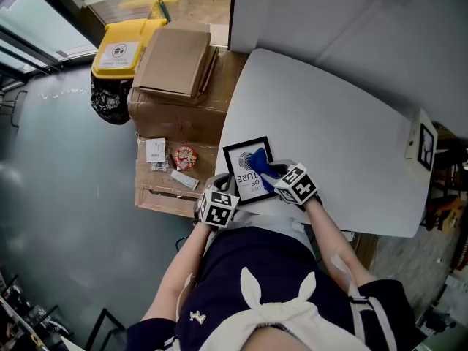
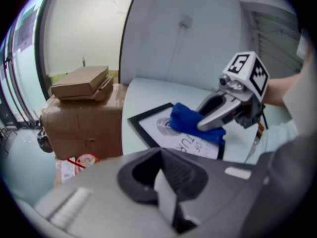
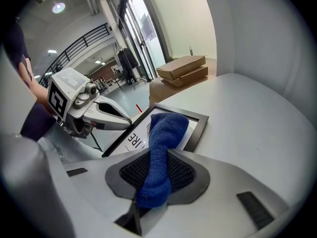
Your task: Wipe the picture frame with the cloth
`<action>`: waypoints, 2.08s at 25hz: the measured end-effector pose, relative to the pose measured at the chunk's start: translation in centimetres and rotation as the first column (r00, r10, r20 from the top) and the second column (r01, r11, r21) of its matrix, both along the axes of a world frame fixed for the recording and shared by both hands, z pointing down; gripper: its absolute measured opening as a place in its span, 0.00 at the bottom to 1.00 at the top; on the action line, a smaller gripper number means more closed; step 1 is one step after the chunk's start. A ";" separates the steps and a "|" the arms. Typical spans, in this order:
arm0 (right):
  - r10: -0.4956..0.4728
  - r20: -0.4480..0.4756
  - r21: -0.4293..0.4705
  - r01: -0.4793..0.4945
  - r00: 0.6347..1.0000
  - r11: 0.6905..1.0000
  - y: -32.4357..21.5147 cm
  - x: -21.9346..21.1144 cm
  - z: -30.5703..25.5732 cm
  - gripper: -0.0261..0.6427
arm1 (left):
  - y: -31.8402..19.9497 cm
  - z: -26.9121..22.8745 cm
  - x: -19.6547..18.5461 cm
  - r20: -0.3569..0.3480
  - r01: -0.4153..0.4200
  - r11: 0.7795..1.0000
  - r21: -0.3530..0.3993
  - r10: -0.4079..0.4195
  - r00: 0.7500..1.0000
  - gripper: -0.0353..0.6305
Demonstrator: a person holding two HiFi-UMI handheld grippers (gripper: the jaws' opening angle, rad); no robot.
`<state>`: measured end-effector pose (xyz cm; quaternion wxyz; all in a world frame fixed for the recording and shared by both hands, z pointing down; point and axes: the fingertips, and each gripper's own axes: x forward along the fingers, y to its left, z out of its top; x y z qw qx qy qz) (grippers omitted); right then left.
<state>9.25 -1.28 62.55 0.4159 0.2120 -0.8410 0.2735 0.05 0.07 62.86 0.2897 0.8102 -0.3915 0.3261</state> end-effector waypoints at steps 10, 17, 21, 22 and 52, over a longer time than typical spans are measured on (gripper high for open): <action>-0.014 0.002 -0.019 0.014 1.000 1.000 2.0 0.5 0.0 0.17 | 0.0 0.0 0.0 0.003 0.003 1.000 0.003 -0.003 1.000 0.06; -0.004 0.008 -0.026 0.004 1.000 1.000 3.3 0.7 0.1 0.17 | -0.1 0.1 -0.2 -0.004 0.018 1.000 0.001 -0.018 1.000 0.06; 0.008 0.009 -0.028 -0.007 1.000 1.000 4.0 0.9 0.0 0.17 | -0.1 0.0 -0.1 0.009 0.005 1.000 0.014 -0.005 1.000 0.06; 0.014 0.012 -0.028 -0.014 1.000 1.000 4.2 0.9 0.0 0.17 | -0.1 -0.1 -0.1 0.011 0.003 1.000 0.016 -0.004 1.000 0.06; 0.126 0.023 -0.022 -0.126 0.992 0.992 5.4 -1.1 0.1 0.17 | -0.1 -0.2 0.0 0.026 -0.033 0.999 0.018 0.032 0.999 0.06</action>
